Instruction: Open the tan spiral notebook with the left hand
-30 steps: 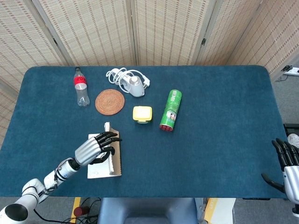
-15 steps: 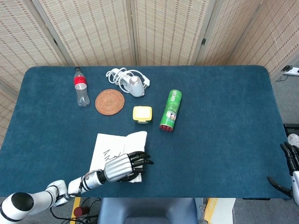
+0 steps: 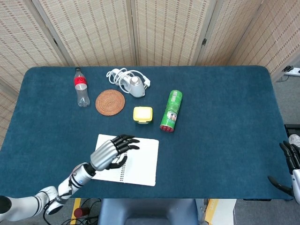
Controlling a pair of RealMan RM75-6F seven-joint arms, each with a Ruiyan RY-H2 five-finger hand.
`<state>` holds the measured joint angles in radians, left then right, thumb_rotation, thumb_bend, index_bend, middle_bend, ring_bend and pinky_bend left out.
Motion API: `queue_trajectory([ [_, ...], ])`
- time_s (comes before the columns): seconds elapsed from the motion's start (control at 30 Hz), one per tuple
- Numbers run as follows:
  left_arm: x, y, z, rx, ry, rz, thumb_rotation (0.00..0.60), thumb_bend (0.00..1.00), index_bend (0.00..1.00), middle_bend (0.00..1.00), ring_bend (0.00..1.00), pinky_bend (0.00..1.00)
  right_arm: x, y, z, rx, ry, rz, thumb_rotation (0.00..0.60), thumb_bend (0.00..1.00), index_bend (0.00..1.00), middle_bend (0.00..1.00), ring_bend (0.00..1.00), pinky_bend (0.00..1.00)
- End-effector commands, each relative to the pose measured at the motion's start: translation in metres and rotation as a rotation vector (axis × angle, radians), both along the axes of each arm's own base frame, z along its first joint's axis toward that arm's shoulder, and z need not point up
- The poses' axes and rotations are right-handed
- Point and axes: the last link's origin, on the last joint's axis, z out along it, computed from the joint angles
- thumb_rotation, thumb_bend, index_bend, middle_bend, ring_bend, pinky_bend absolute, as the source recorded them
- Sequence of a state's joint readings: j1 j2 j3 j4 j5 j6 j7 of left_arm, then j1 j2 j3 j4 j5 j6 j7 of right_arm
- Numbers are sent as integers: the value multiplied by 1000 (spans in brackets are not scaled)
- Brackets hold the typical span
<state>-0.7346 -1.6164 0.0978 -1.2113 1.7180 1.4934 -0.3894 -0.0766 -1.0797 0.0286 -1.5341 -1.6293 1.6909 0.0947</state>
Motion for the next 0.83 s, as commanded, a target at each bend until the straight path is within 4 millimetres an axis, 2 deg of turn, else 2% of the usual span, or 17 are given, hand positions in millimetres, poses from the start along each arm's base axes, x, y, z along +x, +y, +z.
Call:
queue_trajectory([
  [0.03,-41,7,33,89,55,211,600,513,261,209,157,220,2,-6,0,24,19,11,600,179,0,94,75,106],
  [0.1,-63,6,50,135,109,325,600,442,263,208,157,220,4,-11,-1,44,29,20,600,187,0,96,75,106],
  [0.2,-90,-2,74,221,168,452,600,401,252,207,157,221,6,-16,-3,69,40,32,600,197,0,96,75,106],
  [0.37,-125,-26,106,360,255,591,600,380,240,207,156,221,9,-25,-7,95,37,48,600,205,0,96,75,106],
  [0.6,-150,-64,133,496,297,684,600,378,239,207,155,220,11,-33,-13,123,36,61,600,205,0,96,75,106],
  [0.83,-157,-96,139,526,347,723,600,379,244,207,155,221,12,-39,-17,132,30,65,600,205,0,96,75,106],
])
